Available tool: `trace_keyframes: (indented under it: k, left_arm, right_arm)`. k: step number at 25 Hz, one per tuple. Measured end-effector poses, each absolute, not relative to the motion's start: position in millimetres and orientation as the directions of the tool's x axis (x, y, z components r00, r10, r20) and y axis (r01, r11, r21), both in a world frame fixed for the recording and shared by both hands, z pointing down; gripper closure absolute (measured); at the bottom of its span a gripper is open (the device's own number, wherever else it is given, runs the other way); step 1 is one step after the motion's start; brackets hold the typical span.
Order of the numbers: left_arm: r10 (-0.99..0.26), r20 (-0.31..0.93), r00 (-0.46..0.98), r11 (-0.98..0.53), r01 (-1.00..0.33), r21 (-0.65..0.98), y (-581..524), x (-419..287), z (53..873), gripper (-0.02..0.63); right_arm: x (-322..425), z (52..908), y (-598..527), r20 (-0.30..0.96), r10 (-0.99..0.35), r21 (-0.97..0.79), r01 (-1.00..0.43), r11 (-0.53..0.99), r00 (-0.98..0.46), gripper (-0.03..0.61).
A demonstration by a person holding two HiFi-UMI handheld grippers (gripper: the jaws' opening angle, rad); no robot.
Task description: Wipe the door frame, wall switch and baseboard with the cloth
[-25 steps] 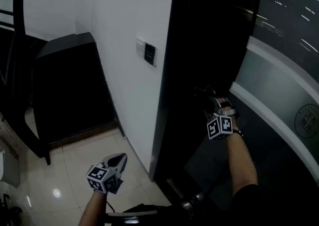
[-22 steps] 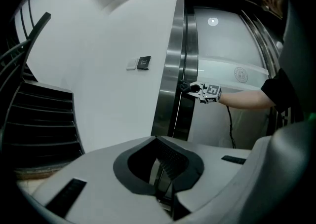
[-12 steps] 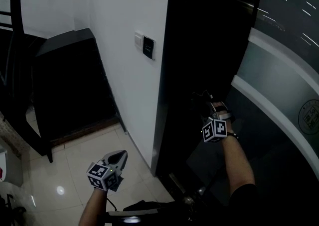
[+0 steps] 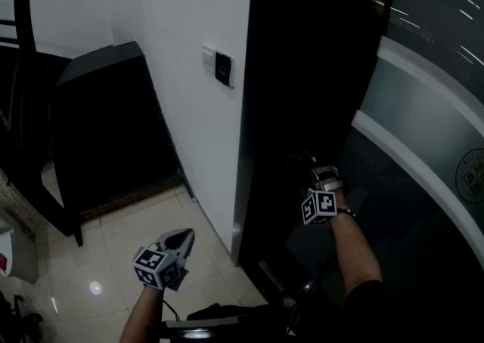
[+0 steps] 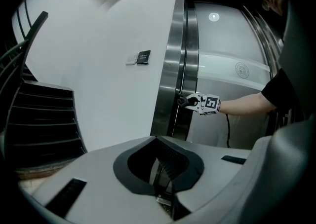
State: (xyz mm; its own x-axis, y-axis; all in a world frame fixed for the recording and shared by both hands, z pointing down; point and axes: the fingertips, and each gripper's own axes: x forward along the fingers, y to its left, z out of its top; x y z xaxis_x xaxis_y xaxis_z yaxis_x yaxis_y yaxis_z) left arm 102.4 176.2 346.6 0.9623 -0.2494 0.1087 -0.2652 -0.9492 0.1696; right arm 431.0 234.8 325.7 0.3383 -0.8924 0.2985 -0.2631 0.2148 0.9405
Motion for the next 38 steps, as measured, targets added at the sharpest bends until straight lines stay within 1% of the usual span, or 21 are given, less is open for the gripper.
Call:
trace_keyframes:
  k: [8,17,20,22,24,26,29,31,34,38]
  left_arm:
    - [-0.266,0.131,0.955,-0.943,-0.286,0.168,177,94,351,0.621]
    - [-0.275,0.151,0.95,-0.938,-0.299,0.175,180,90,360,0.621]
    - [-0.272,0.141,0.952,-0.939,-0.294,0.176,179,92,359,0.621]
    - [-0.265,0.13,0.955,-0.942,-0.285,0.175,179,94,357,0.621]
    - [-0.254,0.12,0.96,-0.946,-0.272,0.173,178,98,354,0.621]
    - [-0.243,0.109,0.964,-0.95,-0.259,0.173,177,103,352,0.621]
    - [-0.227,0.091,0.97,-0.955,-0.24,0.177,178,110,348,0.621]
    - [-0.218,0.08,0.973,-0.957,-0.229,0.178,179,112,345,0.621]
    - [-0.215,0.063,0.975,-0.959,-0.223,0.178,178,111,340,0.621]
    - [-0.229,0.049,0.972,-0.954,-0.234,0.185,176,104,337,0.621]
  right_arm:
    - [431,370,236,0.356,-0.871,0.911,-0.335,0.242,0.339,0.489]
    - [426,407,239,0.452,-0.825,0.871,-0.369,0.325,0.34,0.489]
    - [422,405,241,0.447,-0.833,0.873,-0.361,0.327,0.326,0.489]
    - [418,379,243,0.381,-0.87,0.901,-0.337,0.273,0.314,0.489]
    - [414,328,247,0.27,-0.913,0.942,-0.282,0.184,0.306,0.489]
    - [413,258,252,0.137,-0.942,0.975,-0.209,0.074,0.307,0.489]
    - [412,148,263,-0.063,-0.95,0.982,-0.149,-0.113,0.305,0.489]
    - [410,85,268,-0.155,-0.94,0.974,-0.111,-0.196,0.304,0.489]
    - [414,26,265,-0.206,-0.922,0.971,-0.045,-0.233,0.328,0.489]
    - [425,5,253,-0.191,-0.916,0.973,-0.059,-0.225,0.354,0.489]
